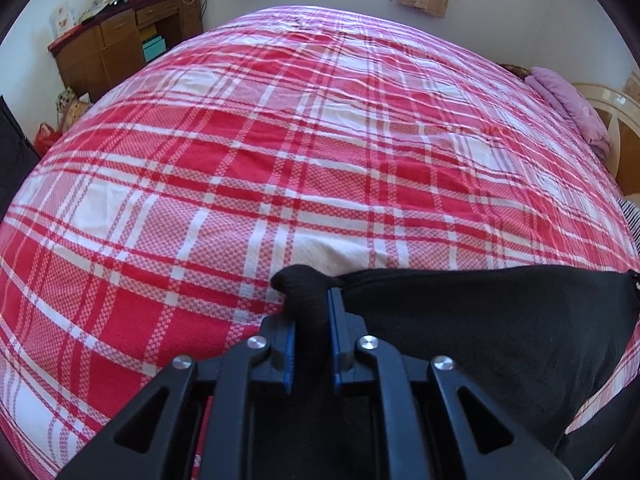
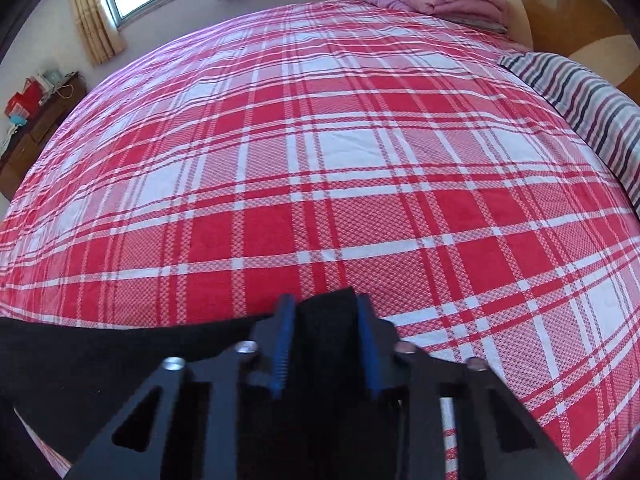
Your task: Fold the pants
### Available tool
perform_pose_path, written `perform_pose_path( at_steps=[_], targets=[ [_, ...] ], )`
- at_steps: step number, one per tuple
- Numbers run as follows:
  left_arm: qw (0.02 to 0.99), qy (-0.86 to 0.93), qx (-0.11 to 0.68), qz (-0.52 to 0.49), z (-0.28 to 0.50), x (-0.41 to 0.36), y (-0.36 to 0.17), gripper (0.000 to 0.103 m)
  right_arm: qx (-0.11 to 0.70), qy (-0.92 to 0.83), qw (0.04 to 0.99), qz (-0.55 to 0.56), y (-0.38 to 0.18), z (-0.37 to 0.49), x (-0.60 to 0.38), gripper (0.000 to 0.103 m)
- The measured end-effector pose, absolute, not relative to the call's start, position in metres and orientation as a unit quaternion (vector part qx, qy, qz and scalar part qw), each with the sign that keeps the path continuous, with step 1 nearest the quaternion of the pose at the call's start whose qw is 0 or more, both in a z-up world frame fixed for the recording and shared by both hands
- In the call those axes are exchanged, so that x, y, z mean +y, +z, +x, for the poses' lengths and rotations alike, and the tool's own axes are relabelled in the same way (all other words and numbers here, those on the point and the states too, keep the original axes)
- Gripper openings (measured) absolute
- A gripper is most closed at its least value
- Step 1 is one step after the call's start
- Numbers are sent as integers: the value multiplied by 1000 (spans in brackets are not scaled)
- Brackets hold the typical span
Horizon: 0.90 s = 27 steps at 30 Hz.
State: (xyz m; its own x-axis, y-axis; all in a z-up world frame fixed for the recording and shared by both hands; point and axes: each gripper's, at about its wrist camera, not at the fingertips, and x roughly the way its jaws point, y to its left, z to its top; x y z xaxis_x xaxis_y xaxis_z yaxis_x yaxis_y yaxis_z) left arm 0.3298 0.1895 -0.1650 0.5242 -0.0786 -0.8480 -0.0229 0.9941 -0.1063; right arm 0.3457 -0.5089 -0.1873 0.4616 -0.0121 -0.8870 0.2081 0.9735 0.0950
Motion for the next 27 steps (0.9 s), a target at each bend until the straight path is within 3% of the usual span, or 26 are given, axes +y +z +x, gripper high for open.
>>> perform_pose_path(
  at_steps=[4,19,27],
  targets=[
    [882,-17,471,-31,325,185,-158,12,495,-41,864,88,-171,330,-500,13],
    [921,-64,377,-67,293,196,-116,12,343,3,935,94,-67,231,-483,12],
    [937,-89,328,-85,257,209,-103,12,275,31,954,118,-49,148,-483,11]
  ],
)
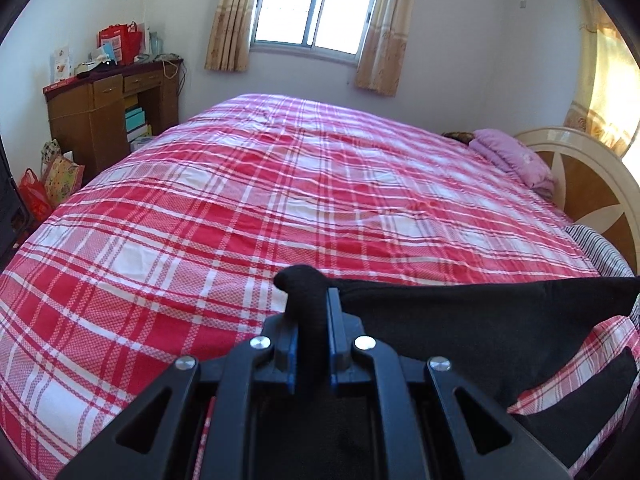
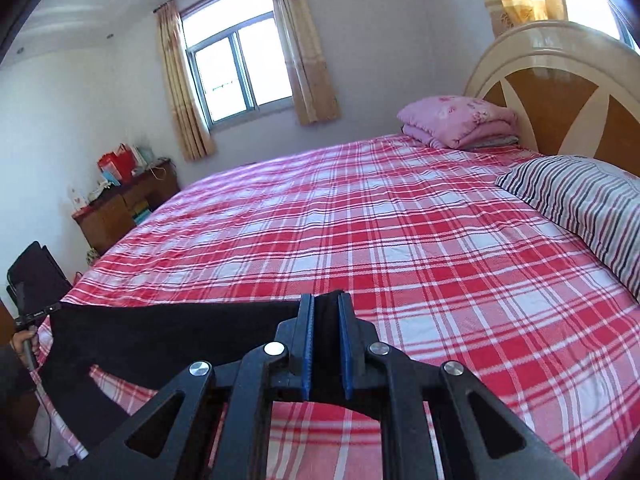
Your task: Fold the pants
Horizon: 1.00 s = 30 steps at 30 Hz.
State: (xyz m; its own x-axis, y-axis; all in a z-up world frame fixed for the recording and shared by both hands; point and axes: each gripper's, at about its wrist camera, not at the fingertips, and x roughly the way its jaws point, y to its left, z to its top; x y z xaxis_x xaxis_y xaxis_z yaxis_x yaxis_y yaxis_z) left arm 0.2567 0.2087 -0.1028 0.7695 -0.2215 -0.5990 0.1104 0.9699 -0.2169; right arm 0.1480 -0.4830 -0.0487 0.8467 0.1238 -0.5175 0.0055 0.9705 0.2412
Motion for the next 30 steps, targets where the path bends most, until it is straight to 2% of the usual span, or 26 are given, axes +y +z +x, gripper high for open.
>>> perform_pose_path(
  at_steps=[14,22,26,27,30],
  targets=[
    [944,-135,278,-119,181,241,-114,12,271,25,947,172,-81,42,-504,11],
    [936,-156,290,-125,145,252,-142,13,316,22,934,164,-111,10,-508,11],
    [935,-152,294,-129,131,263,-152,24,344,23,926,152,-122,1,-508,12],
    [937,-146,293,-124,127,266,-152,29,346,20,926,149,-123,-2,-509,15],
    [939,-139,291,-120,119,274,-151,35,334,-1,930,151,-118,-13,-517,32]
  ],
)
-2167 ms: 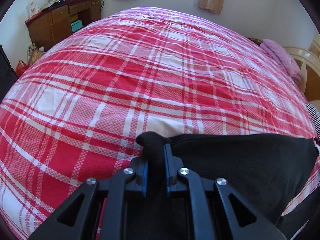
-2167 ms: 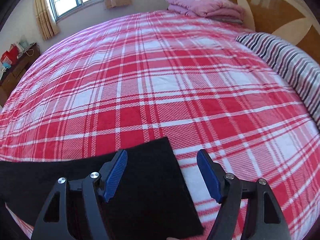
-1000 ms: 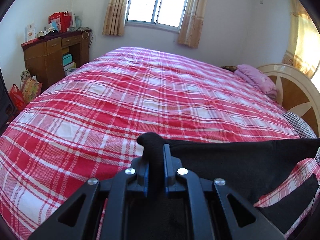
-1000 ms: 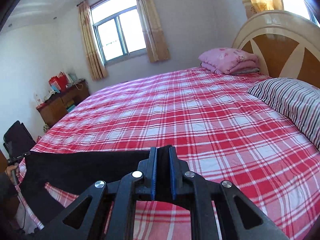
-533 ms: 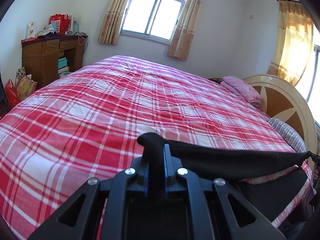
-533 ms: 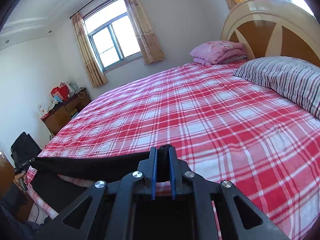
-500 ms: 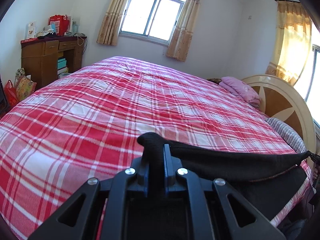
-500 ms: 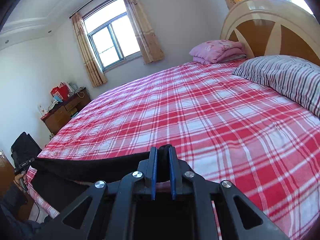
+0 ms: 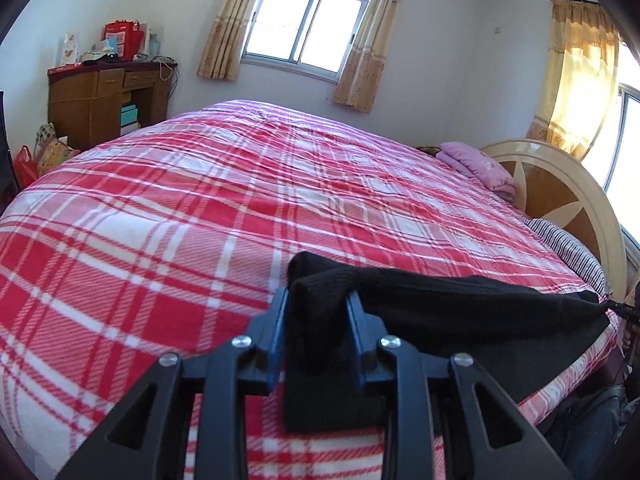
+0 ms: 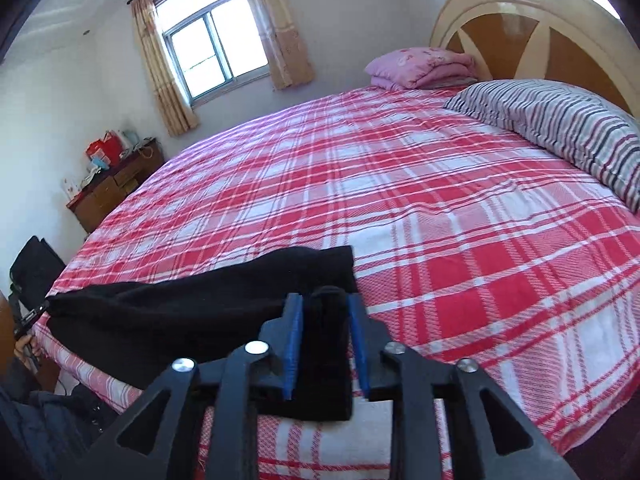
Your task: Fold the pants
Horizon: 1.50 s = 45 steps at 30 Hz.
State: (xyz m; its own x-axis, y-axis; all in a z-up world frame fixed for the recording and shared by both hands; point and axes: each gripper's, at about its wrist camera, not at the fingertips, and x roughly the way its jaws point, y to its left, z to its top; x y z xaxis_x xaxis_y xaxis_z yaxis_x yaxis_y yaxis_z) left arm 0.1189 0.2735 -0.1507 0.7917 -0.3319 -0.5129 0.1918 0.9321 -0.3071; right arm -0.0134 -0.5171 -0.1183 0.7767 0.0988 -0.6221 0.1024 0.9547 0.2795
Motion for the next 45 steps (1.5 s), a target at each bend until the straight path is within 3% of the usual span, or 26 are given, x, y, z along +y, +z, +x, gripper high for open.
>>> perform_pose_path(
  at_steps=[3,7,9,13,17,26,33,35,37,42,45],
  targets=[
    [942,-127,286,-125,112,284,-150,46,319,-32,934,157,-111,-20,-528,33],
    [943,-110,286,-132,103,296,-151,50,306,-38,938,159,-97,-23,-522,35],
    [946,-90,286,-127,97,302,-150,50,304,-19,942,138,-88,-19,-502,36],
    [946,-60,290,-134,87,319,-148,50,306,48,948,77,-72,-2,-439,48],
    [944,-80,289,-139,79,309,-146,50,322,120,939,17,-70,23,-354,48],
    [925,-79,355,-106,106,250,-170,50,391,292,862,-135,-140,55,-154,48],
    [929,-57,355,-84,105,245,-169,50,421,316,828,-193,-185,58,-100,48],
    [930,-56,354,-85,105,245,-170,50,413,306,830,-217,-189,55,-97,37],
    [930,-56,353,-90,106,247,-170,50,415,303,832,-208,-182,59,-100,7],
    [929,-51,357,-89,111,249,-168,35,402,320,835,-198,-156,44,-106,4],
    [931,-40,355,-79,110,252,-164,33,399,327,831,-207,-148,32,-106,4]
  ],
)
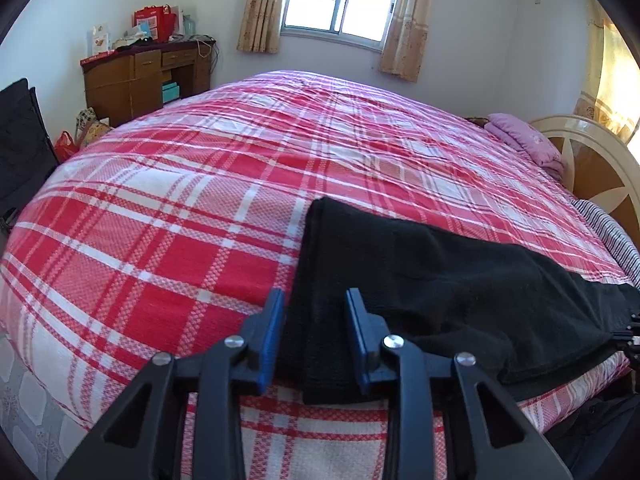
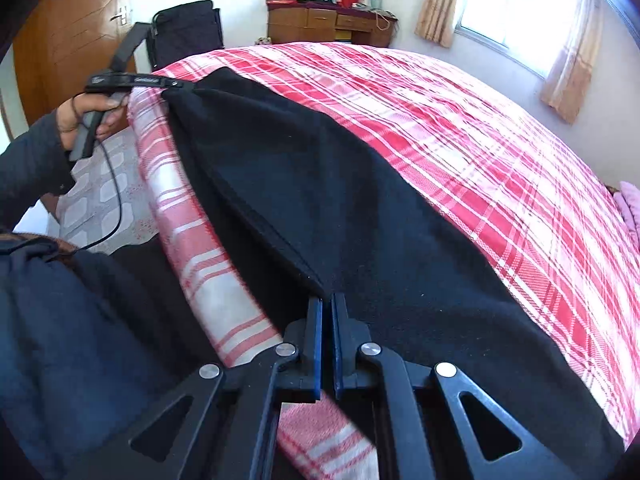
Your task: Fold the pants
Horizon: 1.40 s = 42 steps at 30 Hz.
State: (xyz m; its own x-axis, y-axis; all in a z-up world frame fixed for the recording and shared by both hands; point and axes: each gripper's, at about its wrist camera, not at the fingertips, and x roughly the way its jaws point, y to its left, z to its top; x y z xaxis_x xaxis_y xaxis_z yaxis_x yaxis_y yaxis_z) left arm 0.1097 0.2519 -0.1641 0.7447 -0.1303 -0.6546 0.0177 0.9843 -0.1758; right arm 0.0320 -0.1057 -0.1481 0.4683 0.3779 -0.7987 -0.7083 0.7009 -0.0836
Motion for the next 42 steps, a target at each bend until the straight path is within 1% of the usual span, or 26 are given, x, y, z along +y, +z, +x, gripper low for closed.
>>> perform_pose_path(
  at_steps=[7,12,15,20,22,24,25,26,27,28,29,30,32,35,36,37,38,39,40,42],
  targets=[
    [930,-38,356,-88,107,256,-163,33,441,315,811,-220,-185,41,-99,4],
    [936,-23,345,-62,103,253,-152,33,434,336,810,-204,-169,33,-101,4],
    [938,-22,341,-63,103,252,-149,33,446,343,800,-209,-177,31,-99,3],
    [943,-32,329,-43,99,241,-138,33,439,345,802,-214,-178,23,-96,2],
    [941,-36,333,-34,100,235,-137,33,433,337,808,-215,-179,26,-99,2],
    [937,-39,346,-30,99,231,-141,33,416,342,821,-193,-171,30,-106,2],
    [934,-39,353,-30,99,230,-143,33,413,346,822,-186,-168,32,-106,4],
    [932,-39,360,-29,98,230,-146,35,410,348,822,-186,-164,33,-106,8],
    [930,-37,365,-29,97,231,-148,39,404,346,825,-193,-161,33,-103,26],
    [929,-36,367,-30,96,231,-150,39,399,347,825,-200,-159,33,-99,48],
    [928,-38,369,-33,96,231,-152,39,395,353,824,-202,-157,34,-94,54],
    [927,-42,371,-42,97,231,-154,39,391,360,823,-202,-156,34,-89,54],
    [924,-46,376,-47,98,230,-157,39,383,357,823,-219,-157,38,-74,54],
    [923,-40,380,-46,97,232,-159,32,383,353,820,-236,-165,42,-57,53],
    [923,-40,380,-47,97,233,-159,28,384,359,817,-237,-167,44,-52,47],
    [923,-39,379,-47,96,234,-158,26,385,360,814,-244,-171,45,-48,40],
    [924,-37,379,-45,95,234,-158,19,385,355,813,-254,-174,45,-45,35],
    [924,-32,380,-37,95,233,-158,16,383,345,814,-268,-178,46,-42,24],
    [924,-30,381,-31,95,233,-159,15,384,342,814,-271,-180,47,-42,17],
    [925,-27,379,-22,95,230,-159,12,388,345,814,-261,-182,49,-43,12]
  ],
)
